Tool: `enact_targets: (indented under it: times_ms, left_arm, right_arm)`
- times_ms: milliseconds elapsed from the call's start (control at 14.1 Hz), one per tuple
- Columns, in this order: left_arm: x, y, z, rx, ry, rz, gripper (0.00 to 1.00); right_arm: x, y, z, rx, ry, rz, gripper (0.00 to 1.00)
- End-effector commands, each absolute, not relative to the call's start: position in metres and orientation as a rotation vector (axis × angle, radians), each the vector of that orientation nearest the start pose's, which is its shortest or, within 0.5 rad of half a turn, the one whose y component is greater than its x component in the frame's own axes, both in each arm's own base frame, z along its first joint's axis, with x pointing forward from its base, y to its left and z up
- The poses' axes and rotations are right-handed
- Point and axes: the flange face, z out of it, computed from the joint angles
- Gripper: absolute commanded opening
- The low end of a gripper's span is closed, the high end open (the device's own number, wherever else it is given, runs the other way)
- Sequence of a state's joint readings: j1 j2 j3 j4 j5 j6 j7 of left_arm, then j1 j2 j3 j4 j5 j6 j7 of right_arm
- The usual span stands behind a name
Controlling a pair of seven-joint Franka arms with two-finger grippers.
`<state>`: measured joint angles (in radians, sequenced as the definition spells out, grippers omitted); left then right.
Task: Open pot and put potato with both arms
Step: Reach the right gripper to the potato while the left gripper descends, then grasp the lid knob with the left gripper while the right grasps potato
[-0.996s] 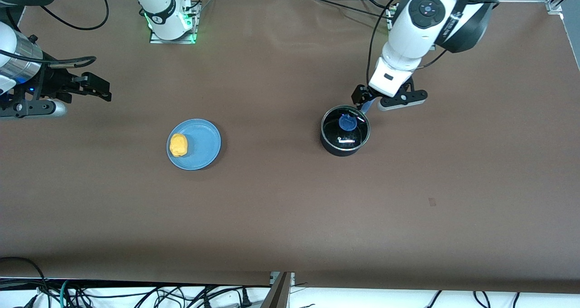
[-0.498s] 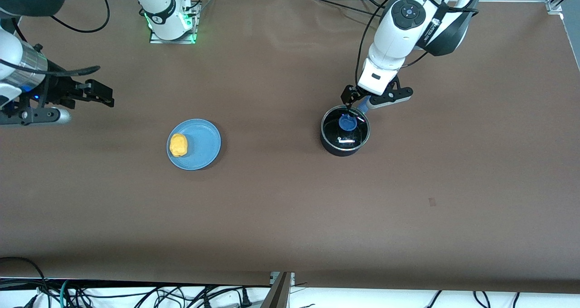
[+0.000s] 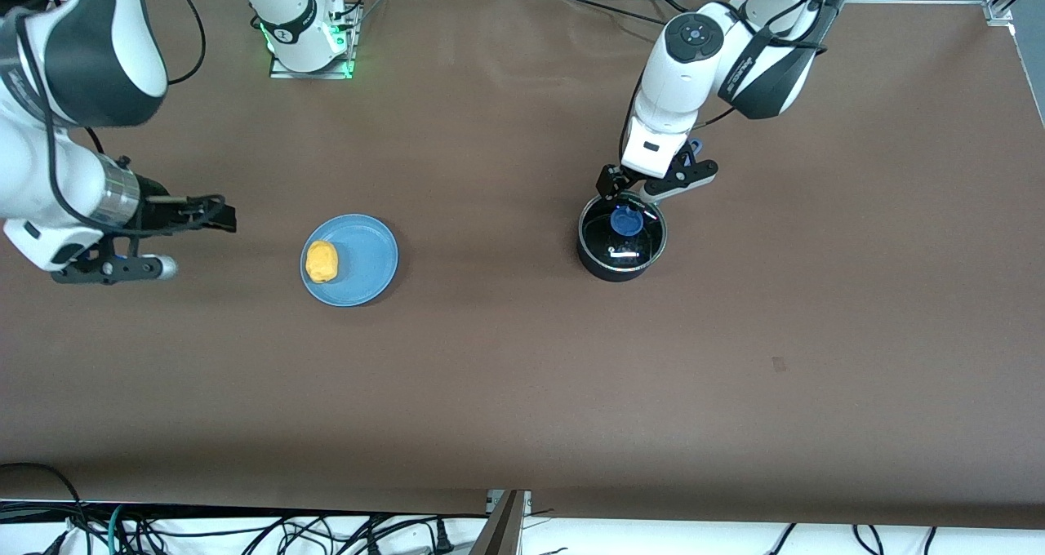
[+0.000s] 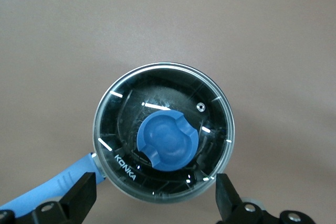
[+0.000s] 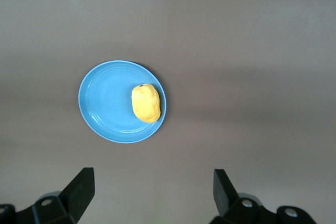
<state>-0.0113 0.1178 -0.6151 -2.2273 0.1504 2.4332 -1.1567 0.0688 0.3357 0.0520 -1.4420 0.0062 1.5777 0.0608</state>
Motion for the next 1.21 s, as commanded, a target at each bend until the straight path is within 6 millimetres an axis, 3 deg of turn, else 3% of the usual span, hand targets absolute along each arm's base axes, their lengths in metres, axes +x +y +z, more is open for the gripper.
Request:
enact_targets:
  times_ms: [0,142,498,711,925,1138]
  left_arm:
    - [0.453,-0.325,0.331,-3.141,-0.701,-0.174,1.0]
    - [0.455,-0.326,0.32,-3.143,-0.749,-0.162,1.0]
    - [0.454,-0.326,0.301,-3.106,-0.755,-0.177,1.0]
    - [0.457,-0.327,0.298,-3.102,-0.795,-0.167,1.0]
    - [0.461,-0.328,0.297,-3.106,-0.827,-0.166,1.0]
    - [0.469,-0.33,0.292,-3.104,-0.882,-0.15,1.0]
  right_arm:
    - [0.64,0.095,0.44,-3.127,-0.168,0.361,1.0]
    - [0.636,0.105,0.395,-3.159,-0.198,0.373,1.0]
    - [0.619,0.104,0.322,-3.164,-0.22,0.394,1.0]
    - [0.608,0.109,0.293,-3.163,-0.233,0.382,1.0]
    - [0.591,0.117,0.248,-3.171,-0.169,0.365,1.0]
    - [0.584,0.132,0.222,-3.175,-0.151,0.345,1.0]
